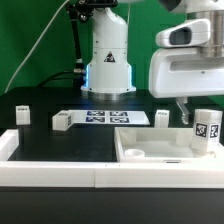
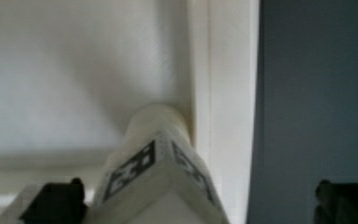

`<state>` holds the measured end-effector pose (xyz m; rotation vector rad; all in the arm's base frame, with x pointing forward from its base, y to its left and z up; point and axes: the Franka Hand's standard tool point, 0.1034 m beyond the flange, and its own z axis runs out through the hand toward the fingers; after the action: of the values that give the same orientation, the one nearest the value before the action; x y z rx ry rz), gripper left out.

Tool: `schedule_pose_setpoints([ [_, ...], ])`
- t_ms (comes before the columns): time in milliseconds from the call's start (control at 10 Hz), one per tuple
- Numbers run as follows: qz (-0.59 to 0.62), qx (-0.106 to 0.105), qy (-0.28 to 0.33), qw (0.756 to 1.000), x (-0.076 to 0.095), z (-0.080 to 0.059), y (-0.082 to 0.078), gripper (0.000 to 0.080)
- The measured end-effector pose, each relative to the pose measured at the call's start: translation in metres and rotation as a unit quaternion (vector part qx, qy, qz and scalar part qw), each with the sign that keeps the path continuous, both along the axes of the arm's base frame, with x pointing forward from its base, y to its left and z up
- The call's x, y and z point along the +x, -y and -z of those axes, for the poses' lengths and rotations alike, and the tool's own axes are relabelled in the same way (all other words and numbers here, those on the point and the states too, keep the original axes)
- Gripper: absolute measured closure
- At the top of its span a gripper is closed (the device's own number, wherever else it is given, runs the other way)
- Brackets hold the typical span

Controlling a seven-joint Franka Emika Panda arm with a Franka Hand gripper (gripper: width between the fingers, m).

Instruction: Assemble one leg

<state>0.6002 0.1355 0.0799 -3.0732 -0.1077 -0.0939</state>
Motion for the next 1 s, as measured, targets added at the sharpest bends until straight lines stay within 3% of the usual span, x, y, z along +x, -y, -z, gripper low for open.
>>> schedule_pose_setpoints([
  [200,-0.1,-0.013,0.009,0.995,0.002,-0.002,0.0,0.015],
  [700,-0.318,-0.028,0.022,0.947,0.005,-0.002,0.013,0.015],
  [900,-0.307,-0.026,0.022,0.951,0.005,-0.002,0.012,0.015],
  [1000,-0.307,-0.026,0.022,0.951,0.005,-0.002,0.012,0.0279],
])
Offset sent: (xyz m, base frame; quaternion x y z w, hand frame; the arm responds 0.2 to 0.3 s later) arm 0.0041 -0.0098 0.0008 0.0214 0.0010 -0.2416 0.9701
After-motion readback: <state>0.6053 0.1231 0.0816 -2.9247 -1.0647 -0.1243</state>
